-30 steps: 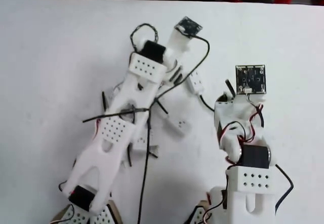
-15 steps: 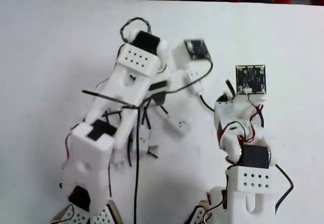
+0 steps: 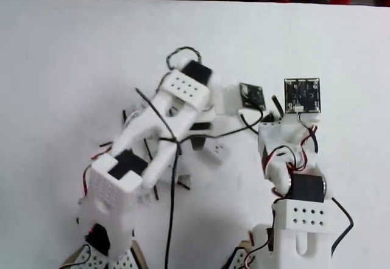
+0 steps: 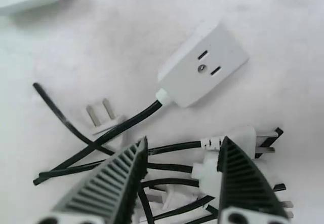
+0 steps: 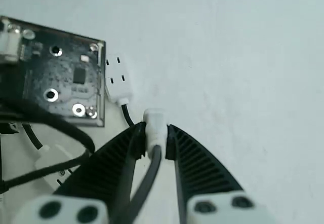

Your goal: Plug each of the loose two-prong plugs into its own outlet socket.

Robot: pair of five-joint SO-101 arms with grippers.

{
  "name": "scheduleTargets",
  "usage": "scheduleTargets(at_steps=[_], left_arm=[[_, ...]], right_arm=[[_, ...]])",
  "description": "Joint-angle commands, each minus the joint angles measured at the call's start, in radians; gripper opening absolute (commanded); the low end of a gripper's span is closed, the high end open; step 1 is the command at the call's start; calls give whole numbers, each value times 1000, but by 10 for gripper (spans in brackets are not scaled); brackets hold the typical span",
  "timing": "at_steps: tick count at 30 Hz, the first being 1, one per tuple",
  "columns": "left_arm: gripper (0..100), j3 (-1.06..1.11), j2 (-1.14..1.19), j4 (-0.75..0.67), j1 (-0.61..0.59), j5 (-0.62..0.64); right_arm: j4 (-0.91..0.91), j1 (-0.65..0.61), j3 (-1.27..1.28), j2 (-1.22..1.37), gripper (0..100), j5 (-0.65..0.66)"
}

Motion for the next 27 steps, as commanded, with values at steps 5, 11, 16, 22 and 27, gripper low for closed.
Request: scheduleTargets(at_steps=[5,11,16,22,27], left_arm=[[229,-3,-85,12,102,95],[229,48,-76,-61,145,143],[233,272,-74,-305,176,149],[229,414,-74,-517,150,183],[229,434,-76,-531,159,245]], right_arm=[[-19,39,-48,-5,18,-6],[-19,41,-48,-7,18,-8],[-19,41,-48,-7,18,-8],[-19,38,-48,-7,18,-8],[-19,36,-48,-7,18,-8]])
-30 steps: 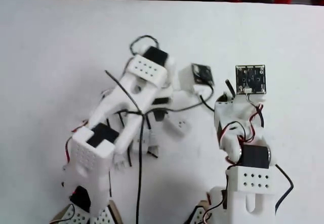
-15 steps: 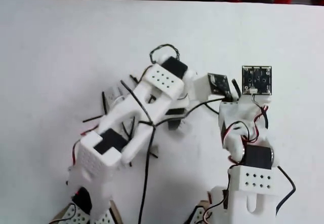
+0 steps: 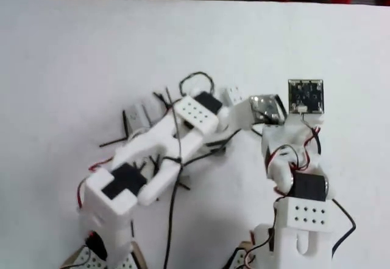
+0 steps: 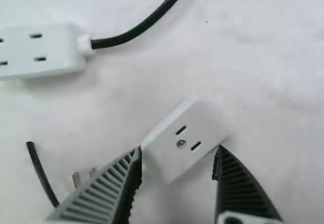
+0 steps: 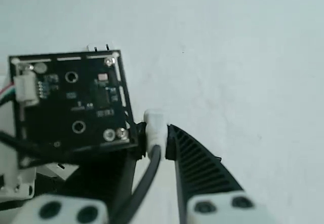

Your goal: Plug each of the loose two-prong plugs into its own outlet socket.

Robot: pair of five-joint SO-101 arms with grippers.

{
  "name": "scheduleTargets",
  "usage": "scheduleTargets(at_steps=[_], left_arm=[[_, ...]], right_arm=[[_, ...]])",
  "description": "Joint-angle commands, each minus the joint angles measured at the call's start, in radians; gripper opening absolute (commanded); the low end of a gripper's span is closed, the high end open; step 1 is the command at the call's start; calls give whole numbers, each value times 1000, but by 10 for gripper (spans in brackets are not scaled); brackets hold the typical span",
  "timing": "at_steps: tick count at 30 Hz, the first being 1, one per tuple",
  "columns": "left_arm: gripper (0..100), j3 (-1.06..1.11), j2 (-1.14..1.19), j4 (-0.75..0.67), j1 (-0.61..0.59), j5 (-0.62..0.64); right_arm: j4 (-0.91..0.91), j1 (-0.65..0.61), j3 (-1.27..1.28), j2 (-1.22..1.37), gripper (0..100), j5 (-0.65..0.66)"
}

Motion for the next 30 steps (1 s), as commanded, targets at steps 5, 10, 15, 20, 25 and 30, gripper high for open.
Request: scheduleTargets(at_steps=[5,10,15,20,25,30], left_arm=[[231,34,-7,25,22,31],[230,31,-88,64,-35,41],[233,35,-252,109,-65,41],[233,34,-378,140,-101,43],[233,37,-461,192,-154,43],[233,38,-530,269,-209,43]], right_arm=[[-21,10,-54,-12,18,-9],[-21,7,-54,-12,18,-9],[-21,5,-54,-12,18,-9],[-21,5,-54,-12,18,-9],[-21,5,-54,-12,18,-9],[-21,4,-54,-12,18,-9]])
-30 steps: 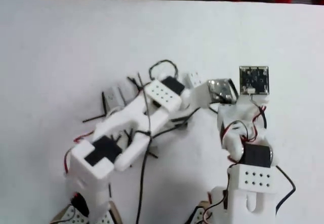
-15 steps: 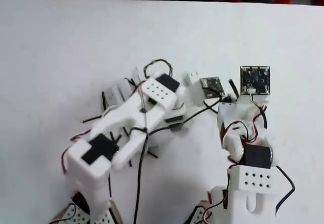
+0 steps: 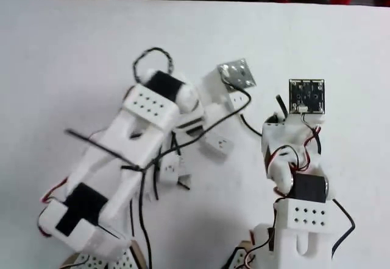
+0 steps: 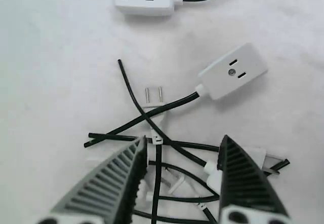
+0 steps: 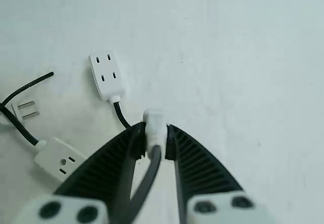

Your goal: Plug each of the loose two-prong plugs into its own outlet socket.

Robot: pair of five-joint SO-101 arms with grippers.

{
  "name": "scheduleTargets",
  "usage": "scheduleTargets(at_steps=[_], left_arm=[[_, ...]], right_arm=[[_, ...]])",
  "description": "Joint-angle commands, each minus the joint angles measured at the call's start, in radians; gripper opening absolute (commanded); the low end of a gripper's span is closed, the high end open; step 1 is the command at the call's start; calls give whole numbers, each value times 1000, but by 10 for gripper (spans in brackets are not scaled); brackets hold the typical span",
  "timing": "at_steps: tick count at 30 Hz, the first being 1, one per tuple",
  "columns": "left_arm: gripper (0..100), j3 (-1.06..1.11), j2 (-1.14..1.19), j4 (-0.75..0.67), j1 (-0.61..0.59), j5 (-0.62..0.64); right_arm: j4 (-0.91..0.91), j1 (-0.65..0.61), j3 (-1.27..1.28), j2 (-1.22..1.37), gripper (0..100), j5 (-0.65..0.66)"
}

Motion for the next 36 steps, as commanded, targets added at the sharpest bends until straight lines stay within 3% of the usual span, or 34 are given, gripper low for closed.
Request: scheduleTargets(at_steps=[1,7,12,17,23,28,36], left_arm=[[233,8,-111,69,-51,8],[233,221,-162,51,-85,25],[234,408,-199,-58,-85,213],[234,460,-199,-103,-114,387],[241,471,-196,-97,-133,466],[334,583,-196,-175,-96,525],[302,718,-196,-284,-56,534]], right_arm=[[-19,5,-49,-8,18,-8],[-19,5,-49,-5,18,-8],[-19,4,-49,-2,18,-8],[-19,-24,-49,1,18,-8],[-19,-22,-49,-4,18,-8],[-19,-22,-49,-7,18,-8],[-19,-22,-49,-7,18,-8]])
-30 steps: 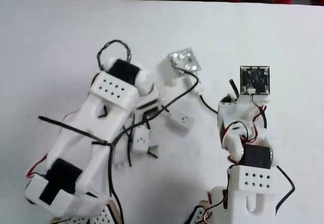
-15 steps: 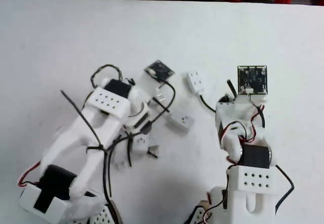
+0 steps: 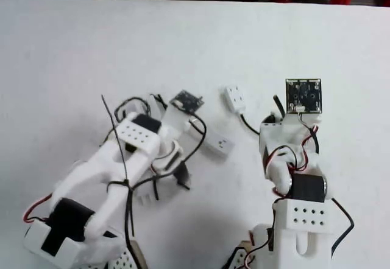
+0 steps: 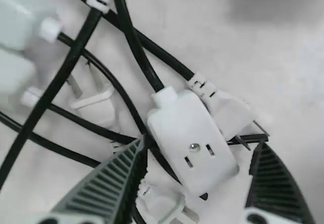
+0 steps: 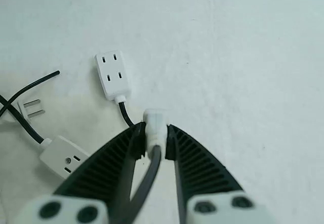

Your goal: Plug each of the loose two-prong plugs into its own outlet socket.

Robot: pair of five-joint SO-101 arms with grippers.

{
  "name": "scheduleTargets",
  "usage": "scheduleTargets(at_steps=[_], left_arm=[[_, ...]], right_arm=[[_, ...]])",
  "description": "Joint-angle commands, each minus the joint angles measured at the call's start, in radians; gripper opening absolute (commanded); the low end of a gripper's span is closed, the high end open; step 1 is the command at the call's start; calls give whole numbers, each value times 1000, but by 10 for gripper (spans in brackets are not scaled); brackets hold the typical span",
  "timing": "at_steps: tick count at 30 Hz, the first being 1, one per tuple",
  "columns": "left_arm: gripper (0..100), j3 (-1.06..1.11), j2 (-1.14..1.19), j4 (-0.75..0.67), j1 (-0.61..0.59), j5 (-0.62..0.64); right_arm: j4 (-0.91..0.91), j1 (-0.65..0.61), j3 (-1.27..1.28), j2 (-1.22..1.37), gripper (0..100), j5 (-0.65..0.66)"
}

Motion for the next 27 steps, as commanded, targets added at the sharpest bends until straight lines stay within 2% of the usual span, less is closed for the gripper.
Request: scheduleTargets(at_steps=[1,9,14,18,20,22,24,27], left_arm=[[291,38,-45,-66,21,8],[190,109,-45,-259,16,-9],[115,109,-45,-374,1,-201],[109,48,-15,-422,-107,-238],[110,-35,47,-394,-163,-256],[120,-130,114,-304,-185,-311],[151,-227,163,-173,-173,-328],[203,-330,174,-15,-113,-281]], right_arm=[[-19,-1,-49,-7,18,-8],[-18,-1,-48,-5,18,-8],[-18,1,-48,-4,18,-8],[-18,1,-48,-4,18,-8],[-18,1,-48,-4,18,-8],[-18,1,-48,-4,18,-8],[-18,1,-48,-4,18,-8],[-18,1,-48,-2,18,-8]])
